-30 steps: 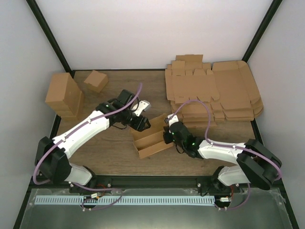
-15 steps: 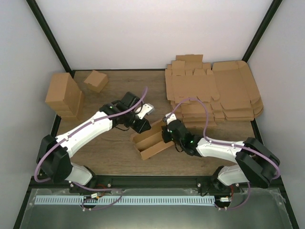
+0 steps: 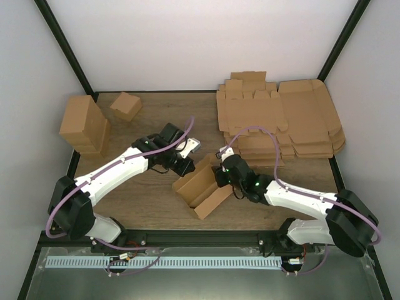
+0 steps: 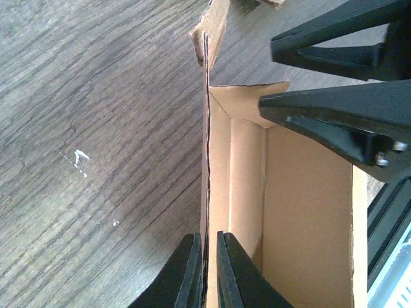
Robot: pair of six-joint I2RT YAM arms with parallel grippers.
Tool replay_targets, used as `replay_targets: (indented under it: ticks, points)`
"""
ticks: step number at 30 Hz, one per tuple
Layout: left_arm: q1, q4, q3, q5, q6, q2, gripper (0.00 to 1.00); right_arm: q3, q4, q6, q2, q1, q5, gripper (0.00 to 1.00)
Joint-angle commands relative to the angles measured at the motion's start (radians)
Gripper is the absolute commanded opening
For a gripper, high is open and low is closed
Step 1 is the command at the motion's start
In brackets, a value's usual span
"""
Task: Fold the paper box
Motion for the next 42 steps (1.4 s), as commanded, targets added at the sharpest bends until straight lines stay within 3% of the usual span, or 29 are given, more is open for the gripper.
replay_targets:
  ticks: [1, 8, 13, 16, 20, 24, 36, 42]
  points:
    - [-0.006, 0.022, -0.007, -0.013, -0.023, 0.004, 0.07, 0.073, -0.138, 0.044, -0.062, 0.003, -0.013, 0.41]
    - [-0.005, 0.029, -0.017, -0.022, -0.049, 0.000, 0.09, 0.154, -0.412, 0.176, -0.145, 0.003, -0.080, 0.62]
    - [-0.005, 0.043, -0.021, -0.026, -0.074, 0.002, 0.43, 0.244, -0.659, 0.319, -0.162, 0.003, -0.146, 0.70]
    - [-0.005, 0.054, -0.028, -0.018, -0.094, 0.014, 0.50, 0.233, -0.708, 0.389, -0.216, 0.003, -0.228, 0.72]
    - [-0.006, 0.061, -0.039, -0.033, -0.121, 0.047, 0.52, 0.171, -0.683, 0.484, -0.278, 0.004, -0.378, 0.73]
    - [-0.003, 0.079, -0.058, -0.038, -0.142, 0.063, 0.52, 0.098, -0.617, 0.564, -0.312, 0.003, -0.482, 0.81]
    - [0.009, 0.116, -0.084, -0.046, -0.199, 0.029, 0.51, -0.079, -0.448, 0.843, -0.360, 0.003, -0.500, 0.85]
    - [0.082, 0.219, -0.140, -0.005, -0.276, -0.080, 0.67, -0.094, -0.418, 0.857, -0.361, 0.003, -0.476, 0.81]
